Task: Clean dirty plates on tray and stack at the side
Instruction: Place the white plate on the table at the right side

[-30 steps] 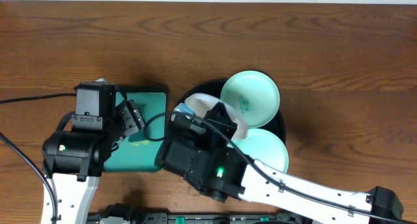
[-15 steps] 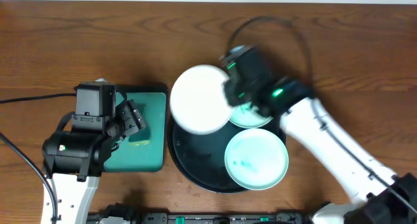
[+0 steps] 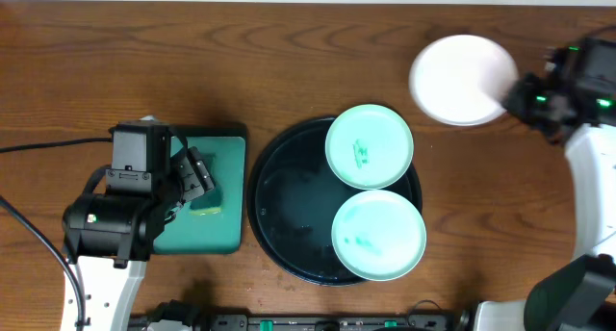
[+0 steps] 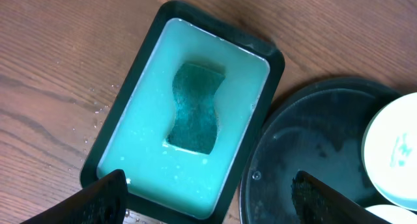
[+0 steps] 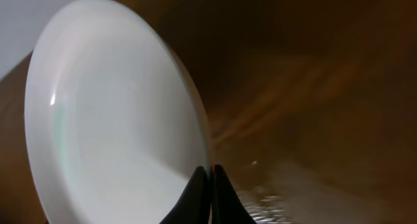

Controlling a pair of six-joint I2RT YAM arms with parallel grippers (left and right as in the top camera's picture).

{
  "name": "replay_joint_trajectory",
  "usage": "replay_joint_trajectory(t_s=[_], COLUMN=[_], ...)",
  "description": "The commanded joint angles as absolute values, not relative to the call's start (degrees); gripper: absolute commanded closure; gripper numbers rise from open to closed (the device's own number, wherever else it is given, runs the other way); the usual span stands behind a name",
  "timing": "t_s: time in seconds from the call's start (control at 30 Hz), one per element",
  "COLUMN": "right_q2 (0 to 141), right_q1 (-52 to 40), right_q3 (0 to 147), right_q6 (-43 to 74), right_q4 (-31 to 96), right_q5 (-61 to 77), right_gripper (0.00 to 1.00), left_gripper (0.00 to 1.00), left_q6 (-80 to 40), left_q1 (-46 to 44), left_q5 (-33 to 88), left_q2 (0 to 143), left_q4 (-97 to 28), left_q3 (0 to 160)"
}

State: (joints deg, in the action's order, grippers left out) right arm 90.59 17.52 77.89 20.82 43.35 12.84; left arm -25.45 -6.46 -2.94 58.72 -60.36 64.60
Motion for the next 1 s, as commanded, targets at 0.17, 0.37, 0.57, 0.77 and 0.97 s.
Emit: replay_joint_trajectory(t_s=[0.17, 0.37, 0.57, 0.77, 0.97], right_q2=[101.86, 107.46, 105.80, 100.29, 95.35], right_q1=[32.77, 36.45, 35.53, 35.20, 35.05], right_q3=[78.52, 78.52, 78.72, 78.74, 78.74], right_q6=[18.11, 13.72, 11.64, 12.36, 11.92], right_q4=[44.05, 44.38, 44.36, 45.65, 48.97], right_q5=[14.39, 14.44, 15.33, 14.39, 14.11], right_gripper=[0.99, 0.99, 0.99, 0.13, 0.07], left_gripper=[0.19, 0.19, 0.19, 0.19, 0.19], left_q6=[-25.10, -25.10, -25.10, -25.10, -25.10], left_q1=[-6.28, -6.28, -6.28, -6.28, -6.28], left_q5=[-3.60, -3.60, -3.60, -3.60, -3.57], left_q2=[59.42, 59.59, 59.59, 59.59, 59.59], left_q4=[-60.16, -60.14, -60.14, -60.16, -60.18], left_q3=[64.64, 64.62, 64.62, 64.64, 64.62])
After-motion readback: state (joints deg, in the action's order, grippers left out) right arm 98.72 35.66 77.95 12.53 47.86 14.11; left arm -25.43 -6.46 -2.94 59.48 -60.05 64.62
